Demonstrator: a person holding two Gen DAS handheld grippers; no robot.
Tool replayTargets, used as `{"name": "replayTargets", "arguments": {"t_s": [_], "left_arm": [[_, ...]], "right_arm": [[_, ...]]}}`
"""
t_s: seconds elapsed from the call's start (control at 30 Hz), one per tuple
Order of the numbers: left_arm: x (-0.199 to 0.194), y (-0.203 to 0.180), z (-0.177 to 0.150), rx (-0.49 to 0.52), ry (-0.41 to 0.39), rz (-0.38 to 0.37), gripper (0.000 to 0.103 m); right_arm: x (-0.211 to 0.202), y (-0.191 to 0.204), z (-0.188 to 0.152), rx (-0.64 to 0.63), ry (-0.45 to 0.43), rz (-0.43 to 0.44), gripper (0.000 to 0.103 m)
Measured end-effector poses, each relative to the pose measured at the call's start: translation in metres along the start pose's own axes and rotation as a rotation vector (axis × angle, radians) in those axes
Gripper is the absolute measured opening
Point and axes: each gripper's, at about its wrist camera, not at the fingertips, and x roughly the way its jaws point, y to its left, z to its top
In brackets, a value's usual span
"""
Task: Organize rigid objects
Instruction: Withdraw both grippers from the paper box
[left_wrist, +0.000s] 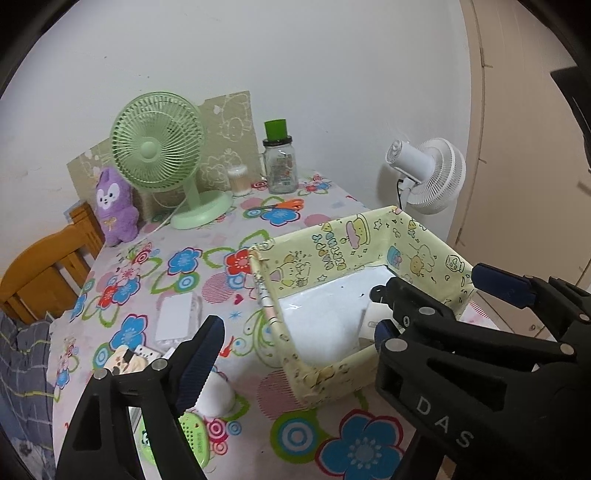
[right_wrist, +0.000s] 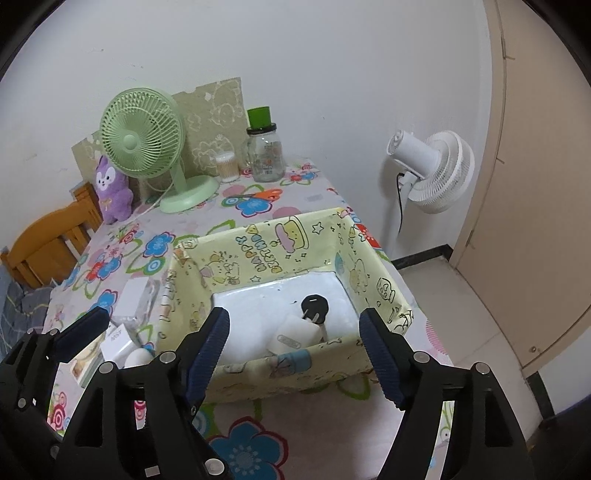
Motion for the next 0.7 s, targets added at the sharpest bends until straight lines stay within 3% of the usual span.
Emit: {"name": "replayTargets", "arguments": {"t_s": [0.7], "left_arm": [[-0.044, 0.053, -0.022, -0.090, -0.060, -0.015, 0.100]], "right_arm": [[-0.040, 0.043, -0.013, -0.036, -0.062, 0.042, 0.087]]}}
